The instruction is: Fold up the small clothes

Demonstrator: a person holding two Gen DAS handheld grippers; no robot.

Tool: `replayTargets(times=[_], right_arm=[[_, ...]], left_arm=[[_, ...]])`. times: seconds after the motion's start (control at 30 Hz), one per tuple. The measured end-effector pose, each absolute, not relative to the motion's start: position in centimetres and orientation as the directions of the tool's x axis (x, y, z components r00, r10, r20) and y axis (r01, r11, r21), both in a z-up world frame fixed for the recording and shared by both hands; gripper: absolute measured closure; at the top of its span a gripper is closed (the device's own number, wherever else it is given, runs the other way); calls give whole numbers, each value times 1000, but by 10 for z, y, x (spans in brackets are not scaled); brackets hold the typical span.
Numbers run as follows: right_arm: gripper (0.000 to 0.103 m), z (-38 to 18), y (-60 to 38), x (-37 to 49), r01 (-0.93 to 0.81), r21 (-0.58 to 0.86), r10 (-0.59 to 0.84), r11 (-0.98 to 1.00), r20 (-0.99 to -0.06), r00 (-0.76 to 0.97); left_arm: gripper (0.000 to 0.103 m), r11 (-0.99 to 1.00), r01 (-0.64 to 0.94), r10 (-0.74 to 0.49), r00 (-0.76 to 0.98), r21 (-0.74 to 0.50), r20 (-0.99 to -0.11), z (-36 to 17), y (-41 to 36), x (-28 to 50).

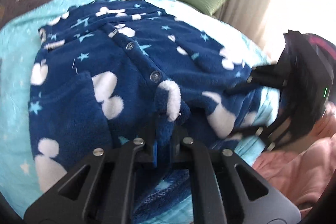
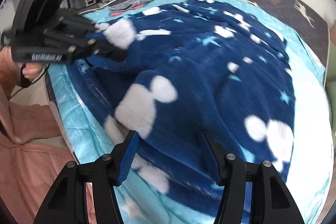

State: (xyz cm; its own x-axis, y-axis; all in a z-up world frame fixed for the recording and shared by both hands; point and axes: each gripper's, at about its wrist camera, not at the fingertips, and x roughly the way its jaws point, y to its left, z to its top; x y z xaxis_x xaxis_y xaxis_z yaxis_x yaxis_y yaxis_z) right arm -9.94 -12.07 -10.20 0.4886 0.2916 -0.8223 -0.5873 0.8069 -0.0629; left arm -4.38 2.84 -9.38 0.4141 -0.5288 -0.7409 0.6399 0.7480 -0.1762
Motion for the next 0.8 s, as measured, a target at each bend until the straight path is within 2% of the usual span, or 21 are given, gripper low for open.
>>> replayTargets(times=[0.07, 0.17, 0.23, 0.27, 0.37, 0.47, 0.53, 0.63, 0.7, 0.8], right_arm=[[43, -101, -114, -99, -606, -70, 306, 793, -813, 495], [43, -99, -109, -94, -611, -67, 322, 789, -801, 504], [58, -100, -109, -86, -587, -53, 316, 808, -802, 507], [81, -100, -110, -82, -580, -27, 327, 814, -804, 497], [86, -91, -122, -76, -557, 82, 404, 826, -776, 484], [86, -66, -129, -81, -573, 175, 506, 800, -711, 489], [86, -49, -123, -92, -618, 145, 531, 773, -680, 505], [80, -54, -99, -103, -682, 35, 487, 731, -726, 485], [73, -71, -85, -101, -701, 28, 460, 713, -773, 436], [72, -85, -78, -100, -707, 21, 439, 707, -797, 415]], left_arm=[[95, 741, 627, -570, 397, -241, -719, -89, 34, -42], [95, 727, 635, -605, 411, -263, -682, -76, 35, -48], [95, 717, 642, -622, 414, -271, -665, -70, 34, -52], [95, 716, 642, -625, 416, -273, -661, -68, 34, -52], [95, 724, 632, -625, 428, -277, -653, -63, 38, -52], [95, 728, 613, -640, 446, -307, -626, -53, 48, -50], [95, 713, 616, -669, 456, -334, -586, -41, 55, -52], [95, 703, 649, -675, 480, -291, -561, -31, 52, -61], [95, 709, 652, -660, 480, -269, -578, -33, 47, -62], [95, 704, 646, -661, 445, -295, -604, -45, 42, -57]])
